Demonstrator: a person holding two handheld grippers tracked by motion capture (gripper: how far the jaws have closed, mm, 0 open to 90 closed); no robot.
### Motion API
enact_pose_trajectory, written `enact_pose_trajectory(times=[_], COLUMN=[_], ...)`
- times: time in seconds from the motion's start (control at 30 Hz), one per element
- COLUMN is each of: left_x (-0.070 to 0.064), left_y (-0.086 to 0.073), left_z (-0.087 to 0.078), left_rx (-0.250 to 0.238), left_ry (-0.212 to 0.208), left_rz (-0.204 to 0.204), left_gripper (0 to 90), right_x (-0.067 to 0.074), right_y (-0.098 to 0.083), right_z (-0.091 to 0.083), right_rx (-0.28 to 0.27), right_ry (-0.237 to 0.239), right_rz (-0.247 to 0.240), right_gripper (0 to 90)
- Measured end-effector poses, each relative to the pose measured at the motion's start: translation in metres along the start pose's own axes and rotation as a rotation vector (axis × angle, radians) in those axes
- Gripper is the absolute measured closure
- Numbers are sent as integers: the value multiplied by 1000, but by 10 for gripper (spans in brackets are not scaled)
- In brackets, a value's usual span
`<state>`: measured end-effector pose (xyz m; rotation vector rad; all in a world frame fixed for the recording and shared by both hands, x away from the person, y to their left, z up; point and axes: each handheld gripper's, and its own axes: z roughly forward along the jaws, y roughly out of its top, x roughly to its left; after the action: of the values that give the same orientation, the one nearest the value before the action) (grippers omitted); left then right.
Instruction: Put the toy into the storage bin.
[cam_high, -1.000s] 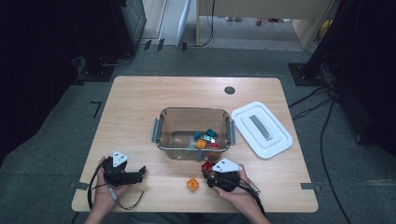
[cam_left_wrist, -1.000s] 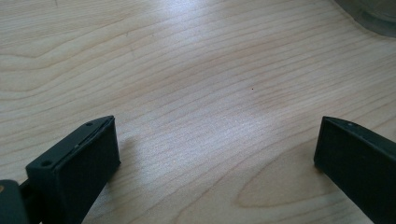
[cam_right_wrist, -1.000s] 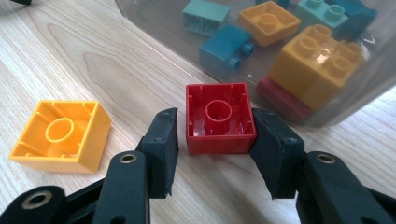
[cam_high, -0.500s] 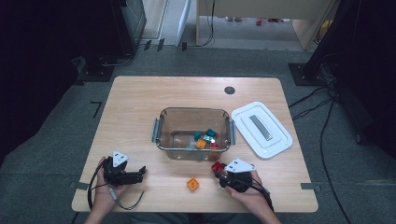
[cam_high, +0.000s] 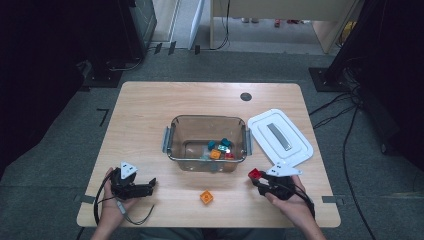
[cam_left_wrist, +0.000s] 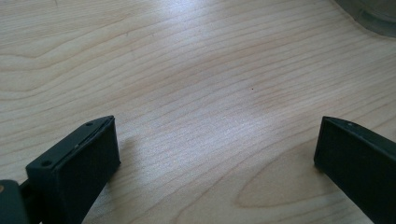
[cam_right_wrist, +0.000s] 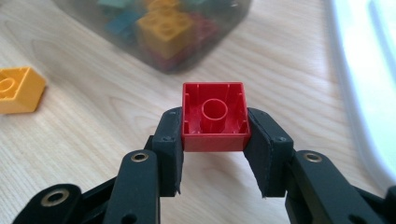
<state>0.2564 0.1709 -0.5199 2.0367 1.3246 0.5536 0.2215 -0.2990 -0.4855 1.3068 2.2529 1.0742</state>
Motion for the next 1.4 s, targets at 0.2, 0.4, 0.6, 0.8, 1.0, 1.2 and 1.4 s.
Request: enact_pose_trajectory(times=[0.2, 0.4, 0.6, 0.8, 1.0, 1.2, 1.4], left_x=[0, 0, 0, 0, 0, 0, 0], left_y=[0, 0, 0, 0, 0, 0, 0], left_z=[0, 0, 0, 0, 0, 0, 0], left_rx=[0, -1, -1, -1, -1, -1, -2], left_ry=[0, 0, 0, 0, 0, 0, 0], left_rz=[0, -1, -1, -1, -3, -1, -1], left_gripper=[0, 0, 0, 0, 0, 0, 0], right_x=[-16, -28, -37, -37, -27, -13, 3], right_y=[14, 32, 55, 80, 106, 129, 149], right_z=[-17, -35, -48, -54, -55, -46, -31], right_rx=[14, 3, 5, 6, -12, -9, 11], right_ry=[-17, -39, -57, -52, -26, 15, 42], right_rz=[15, 28, 24, 13, -12, -49, -85], right_gripper=[600, 600, 600, 600, 600, 600, 600])
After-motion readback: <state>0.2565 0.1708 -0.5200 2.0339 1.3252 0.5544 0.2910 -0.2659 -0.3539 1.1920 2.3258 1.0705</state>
